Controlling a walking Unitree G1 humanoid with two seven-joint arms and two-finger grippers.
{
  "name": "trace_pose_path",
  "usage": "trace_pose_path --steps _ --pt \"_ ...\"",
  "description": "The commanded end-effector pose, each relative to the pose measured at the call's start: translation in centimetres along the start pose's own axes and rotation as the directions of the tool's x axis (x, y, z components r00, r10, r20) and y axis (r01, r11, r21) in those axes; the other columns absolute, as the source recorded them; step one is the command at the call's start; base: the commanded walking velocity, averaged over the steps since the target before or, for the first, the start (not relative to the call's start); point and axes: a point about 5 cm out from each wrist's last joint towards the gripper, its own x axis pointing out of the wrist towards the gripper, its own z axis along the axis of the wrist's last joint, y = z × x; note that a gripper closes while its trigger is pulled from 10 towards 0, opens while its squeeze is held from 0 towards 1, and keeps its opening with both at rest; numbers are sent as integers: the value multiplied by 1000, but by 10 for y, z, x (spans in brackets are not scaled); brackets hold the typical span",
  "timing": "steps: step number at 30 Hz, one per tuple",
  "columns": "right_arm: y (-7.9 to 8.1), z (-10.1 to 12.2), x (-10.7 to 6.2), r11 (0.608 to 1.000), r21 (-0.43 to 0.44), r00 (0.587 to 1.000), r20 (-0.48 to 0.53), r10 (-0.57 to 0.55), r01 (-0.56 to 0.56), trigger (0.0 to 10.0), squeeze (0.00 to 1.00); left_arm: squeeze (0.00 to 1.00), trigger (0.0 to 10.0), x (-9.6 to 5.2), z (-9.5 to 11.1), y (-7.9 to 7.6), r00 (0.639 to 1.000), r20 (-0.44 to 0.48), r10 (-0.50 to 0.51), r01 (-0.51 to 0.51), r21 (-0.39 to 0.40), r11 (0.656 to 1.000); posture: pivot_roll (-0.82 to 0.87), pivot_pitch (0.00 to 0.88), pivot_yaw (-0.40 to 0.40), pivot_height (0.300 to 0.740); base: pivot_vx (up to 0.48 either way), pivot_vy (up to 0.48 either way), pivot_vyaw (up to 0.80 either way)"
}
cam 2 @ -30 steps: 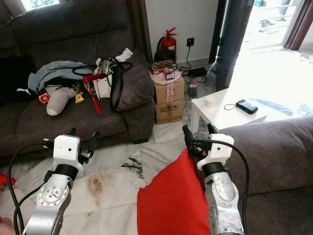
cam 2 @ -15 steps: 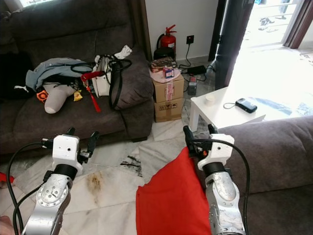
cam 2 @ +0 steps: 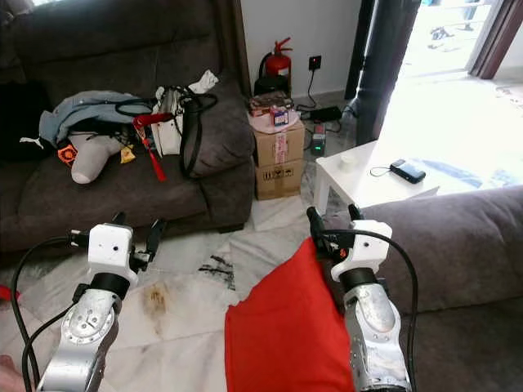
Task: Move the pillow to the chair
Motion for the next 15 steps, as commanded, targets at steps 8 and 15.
trace_pose_path --steps 8,15 --pt "0 -2 2 1000 -10 1000 -24 4 -4 10000 0 0 10000 -1 -2 1 1000 -14 9 -9 3 1000 -13 66 77 686 0 0 0" --pt "1 -3 3 1000 -14 1000 -29 7 -8 10000 0 0 10000 -1 -2 0 1000 -15 8 -8 2 1000 -11 66 76 646 0 0 0"
